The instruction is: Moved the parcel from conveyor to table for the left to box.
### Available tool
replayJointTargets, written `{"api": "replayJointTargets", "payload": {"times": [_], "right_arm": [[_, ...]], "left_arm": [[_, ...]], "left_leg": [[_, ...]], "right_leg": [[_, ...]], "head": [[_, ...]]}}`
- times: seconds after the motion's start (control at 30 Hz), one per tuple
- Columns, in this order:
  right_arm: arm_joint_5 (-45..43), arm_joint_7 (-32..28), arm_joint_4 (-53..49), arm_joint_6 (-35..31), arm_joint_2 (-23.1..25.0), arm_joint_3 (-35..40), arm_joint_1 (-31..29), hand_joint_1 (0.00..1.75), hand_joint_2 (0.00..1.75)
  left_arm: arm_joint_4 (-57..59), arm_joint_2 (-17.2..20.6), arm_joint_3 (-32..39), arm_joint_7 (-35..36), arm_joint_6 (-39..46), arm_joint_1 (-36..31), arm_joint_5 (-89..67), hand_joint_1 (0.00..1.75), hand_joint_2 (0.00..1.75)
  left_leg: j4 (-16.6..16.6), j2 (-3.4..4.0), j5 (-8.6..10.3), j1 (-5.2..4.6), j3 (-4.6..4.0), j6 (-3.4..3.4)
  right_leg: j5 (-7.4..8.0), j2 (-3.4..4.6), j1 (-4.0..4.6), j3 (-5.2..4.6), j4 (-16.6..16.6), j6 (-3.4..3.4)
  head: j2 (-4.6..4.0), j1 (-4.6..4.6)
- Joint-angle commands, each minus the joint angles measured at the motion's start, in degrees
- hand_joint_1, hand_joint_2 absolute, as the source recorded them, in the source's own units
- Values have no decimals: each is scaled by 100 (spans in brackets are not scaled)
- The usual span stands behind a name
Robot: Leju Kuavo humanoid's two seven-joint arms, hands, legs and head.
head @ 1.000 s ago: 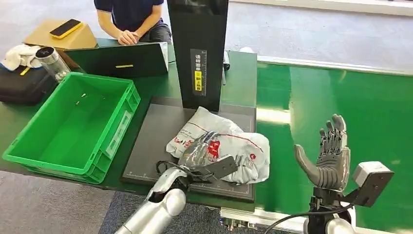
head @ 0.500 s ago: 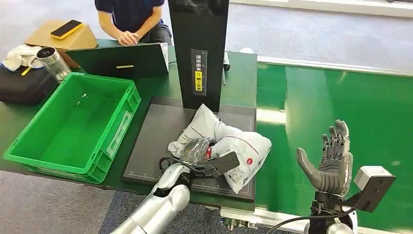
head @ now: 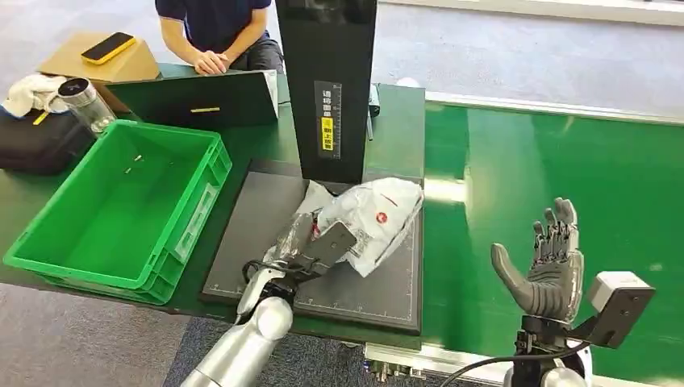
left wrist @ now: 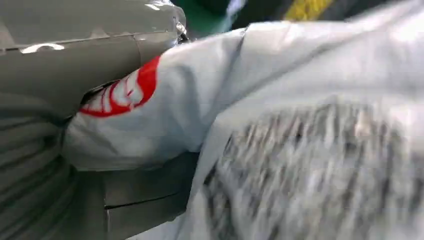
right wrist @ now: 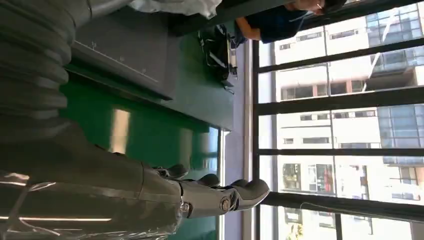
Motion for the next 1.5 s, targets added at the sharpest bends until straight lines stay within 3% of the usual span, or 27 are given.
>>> {"api": "replayJointTargets", "payload": {"times": [0.03,0.13,0.83,0.9,1.03,1.27,1.3,1.37,1.5], "right_arm": [[-53,50,107,0,106,-198,-195,0,175],[-76,65,85,11,118,-221,-175,0,175],[-76,65,88,12,121,-218,-175,0,175],[-77,65,86,16,114,-217,-162,0,175],[-108,63,78,-4,98,-217,-48,0,175],[-167,55,5,-38,166,-251,88,0,175],[-172,56,8,-47,190,-261,93,0,175],[-174,61,-6,-94,200,-263,120,0,175],[-174,61,-9,-91,200,-269,125,0,175]], "left_arm": [[-1438,435,282,-13,1160,185,-468,175,175],[-1968,538,479,79,1338,247,-562,175,175],[-1957,532,471,77,1359,280,-578,175,175],[-1950,546,562,169,1794,245,-860,175,175],[-2299,824,1067,618,2385,53,-1545,175,175],[-2671,1134,2014,1384,2186,-165,-2411,175,175],[-2368,1302,2450,2454,2306,-436,-3277,175,175],[-1869,1629,2831,2083,2304,-886,-2966,175,175],[-1816,1564,2949,1955,2310,-921,-2989,175,175]], "left_leg": [[-7,6,-2,2,9,-13],[0,6,-1,3,-9,-10],[-3,-5,0,2,-9,-11],[-8,-5,-1,1,0,-17],[-8,-2,0,4,0,-19],[-3,0,-1,9,-7,-17],[1,-2,-1,7,-13,-10],[-1,6,1,10,-13,-13],[-4,7,2,13,-6,-15]], "right_leg": [[0,2,0,7,-6,-1],[0,3,3,-10,1,-1],[0,-7,2,-6,-4,-1],[-1,-8,1,2,-8,-2],[1,-6,4,0,-7,-4],[0,-3,7,-8,-2,-4],[0,-3,6,-13,1,-2],[3,4,8,-15,3,-5],[2,4,11,-9,0,-5]], "head": [[0,0],[0,4],[0,0],[0,0],[0,2],[0,0],[0,2],[0,0],[0,0]]}}
